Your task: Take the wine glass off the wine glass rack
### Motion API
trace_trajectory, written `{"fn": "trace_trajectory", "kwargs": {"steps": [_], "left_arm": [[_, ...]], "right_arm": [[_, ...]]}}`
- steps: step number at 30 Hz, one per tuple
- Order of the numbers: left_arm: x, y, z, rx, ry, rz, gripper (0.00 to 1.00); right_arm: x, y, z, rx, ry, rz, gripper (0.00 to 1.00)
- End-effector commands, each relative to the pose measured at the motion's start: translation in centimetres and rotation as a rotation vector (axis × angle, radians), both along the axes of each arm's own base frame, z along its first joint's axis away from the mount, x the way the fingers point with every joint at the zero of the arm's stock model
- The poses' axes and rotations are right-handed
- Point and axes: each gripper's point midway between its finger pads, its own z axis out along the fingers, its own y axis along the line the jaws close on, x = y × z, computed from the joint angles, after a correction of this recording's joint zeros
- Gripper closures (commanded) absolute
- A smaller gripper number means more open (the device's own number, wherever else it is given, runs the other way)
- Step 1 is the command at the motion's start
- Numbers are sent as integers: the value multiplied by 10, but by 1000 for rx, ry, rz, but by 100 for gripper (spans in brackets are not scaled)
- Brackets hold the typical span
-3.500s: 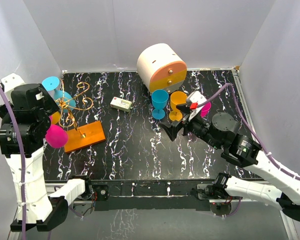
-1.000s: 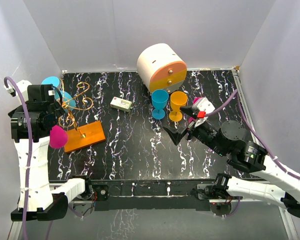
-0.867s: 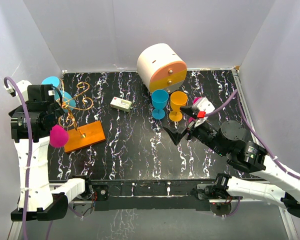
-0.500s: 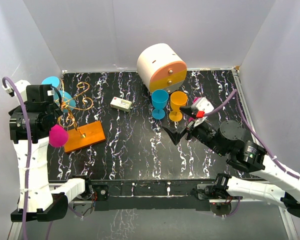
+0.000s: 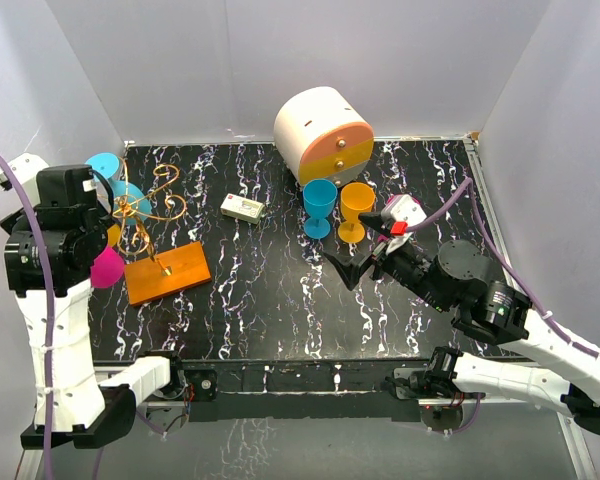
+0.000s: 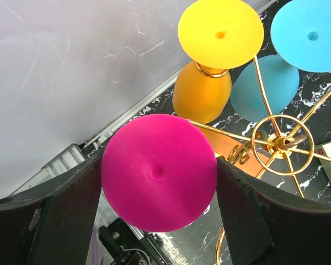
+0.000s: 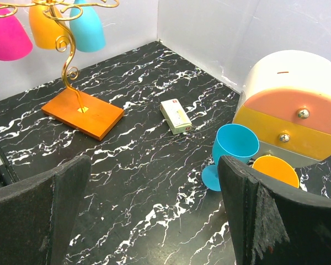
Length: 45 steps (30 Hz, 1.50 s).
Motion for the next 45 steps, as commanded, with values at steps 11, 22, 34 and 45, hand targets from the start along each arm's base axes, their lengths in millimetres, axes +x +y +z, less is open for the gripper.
{"fn": "trace_trajectory", "kwargs": {"steps": [11,22,34,45], "left_arm": [[8,15,3,84,19,60,36],[14,22,8,130,20,83,37],[42,5,3,52,-9,-23,42],[42,-19,1,-4,-20,-213,48]], "right_arm": [[0,-8,33,86,-61,-25,2],[0,-13,35,92,-67,-38,2],[0,-18,35,92,-73,-53,2],[1,-10,32,87,-65,-37,2]]}}
